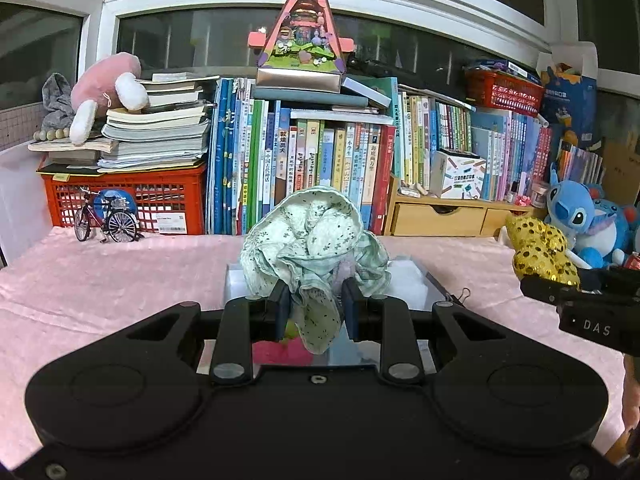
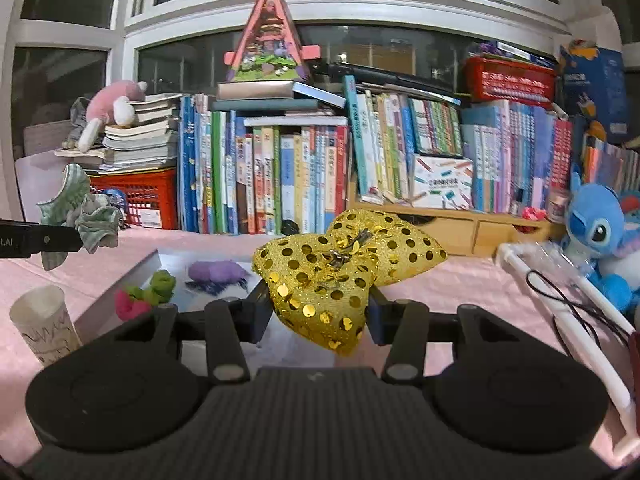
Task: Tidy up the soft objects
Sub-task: 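Carry the cloth over the grey tray with the left tool while the right tool carries the heart there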
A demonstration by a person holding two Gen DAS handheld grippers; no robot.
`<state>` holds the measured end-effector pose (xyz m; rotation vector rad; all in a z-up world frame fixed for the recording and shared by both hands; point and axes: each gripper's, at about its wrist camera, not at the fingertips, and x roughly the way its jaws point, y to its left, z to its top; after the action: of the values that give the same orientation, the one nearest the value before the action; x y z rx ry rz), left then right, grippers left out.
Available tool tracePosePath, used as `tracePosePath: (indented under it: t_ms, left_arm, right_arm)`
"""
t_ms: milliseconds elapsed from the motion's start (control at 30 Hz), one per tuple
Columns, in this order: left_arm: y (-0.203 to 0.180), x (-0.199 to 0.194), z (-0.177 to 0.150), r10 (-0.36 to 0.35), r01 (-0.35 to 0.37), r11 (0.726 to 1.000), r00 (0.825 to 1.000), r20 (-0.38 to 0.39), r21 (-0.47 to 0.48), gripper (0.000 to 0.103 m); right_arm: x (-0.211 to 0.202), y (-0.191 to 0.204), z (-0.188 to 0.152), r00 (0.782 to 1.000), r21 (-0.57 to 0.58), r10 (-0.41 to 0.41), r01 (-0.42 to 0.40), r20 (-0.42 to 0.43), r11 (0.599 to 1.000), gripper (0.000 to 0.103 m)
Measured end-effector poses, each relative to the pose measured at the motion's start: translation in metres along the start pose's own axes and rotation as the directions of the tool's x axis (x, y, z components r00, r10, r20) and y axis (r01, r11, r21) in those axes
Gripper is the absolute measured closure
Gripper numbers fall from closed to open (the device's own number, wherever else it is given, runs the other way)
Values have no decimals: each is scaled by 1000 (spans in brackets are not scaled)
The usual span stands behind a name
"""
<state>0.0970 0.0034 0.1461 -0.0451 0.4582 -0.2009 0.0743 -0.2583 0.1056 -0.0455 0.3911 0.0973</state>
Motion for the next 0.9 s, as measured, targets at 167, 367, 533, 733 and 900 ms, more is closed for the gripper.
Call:
tracePosePath:
  t_ms: [167, 367, 533, 733, 900]
  left_arm:
    - [15, 5, 17, -14, 13, 1000, 999, -35, -7, 78]
    - [22, 20, 32, -24, 23, 1000, 996, -88, -8, 77]
    - [25, 35, 38, -17, 16, 1000, 992, -129, -2, 77]
    - [30, 56, 45, 11, -11, 1000, 987, -162, 1, 77]
    - [34, 79, 51, 20, -20, 1000, 980, -200, 2, 77]
  right_arm:
    - [7, 7, 16, 999, -16, 41, -41, -7, 999, 50]
    - [17, 15, 34, 996, -30, 81, -82, -30, 996, 49]
    - [27, 21, 45, 994, -28, 91, -92, -53, 995, 49]
    - [46, 27, 56, 989, -22, 114, -116, -98, 993, 49]
    - [65, 35, 63, 984, -12, 141, -144, -110, 990, 49]
